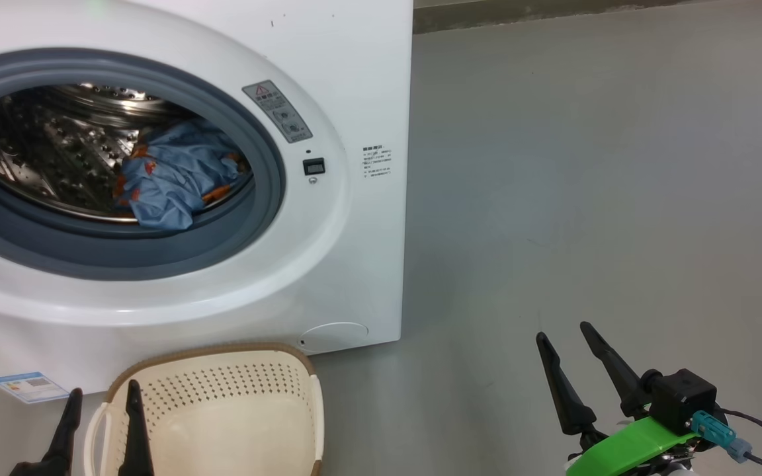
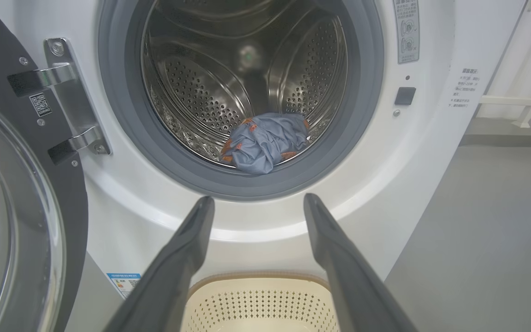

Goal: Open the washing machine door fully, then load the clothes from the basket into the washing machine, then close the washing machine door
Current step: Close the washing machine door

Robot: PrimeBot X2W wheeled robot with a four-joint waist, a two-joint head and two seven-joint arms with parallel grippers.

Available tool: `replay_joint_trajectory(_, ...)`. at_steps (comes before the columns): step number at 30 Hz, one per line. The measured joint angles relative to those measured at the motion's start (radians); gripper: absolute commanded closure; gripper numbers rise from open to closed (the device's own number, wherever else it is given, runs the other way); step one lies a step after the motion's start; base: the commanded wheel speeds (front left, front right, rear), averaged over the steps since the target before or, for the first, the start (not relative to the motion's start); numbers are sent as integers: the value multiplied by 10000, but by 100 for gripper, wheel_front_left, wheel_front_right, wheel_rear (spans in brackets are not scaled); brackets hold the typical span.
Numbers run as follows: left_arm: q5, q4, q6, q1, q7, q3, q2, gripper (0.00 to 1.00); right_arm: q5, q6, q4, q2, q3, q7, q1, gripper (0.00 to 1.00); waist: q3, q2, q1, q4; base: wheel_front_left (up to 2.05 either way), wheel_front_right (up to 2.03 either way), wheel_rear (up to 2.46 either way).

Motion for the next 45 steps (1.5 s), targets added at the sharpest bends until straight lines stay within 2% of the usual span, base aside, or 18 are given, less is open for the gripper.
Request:
replay_joint_trajectory(26, 2, 23, 73, -31, 0, 8, 0, 0, -2, 0, 2, 8, -23, 0, -12, 0, 138, 0, 0, -2, -8, 8, 0)
replay_joint_trajectory(45, 130, -27, 75, -280, 0, 107, 0, 0, -2, 0, -4, 67, -90, 0, -43, 0, 317, 0, 0, 38, -169, 169, 0)
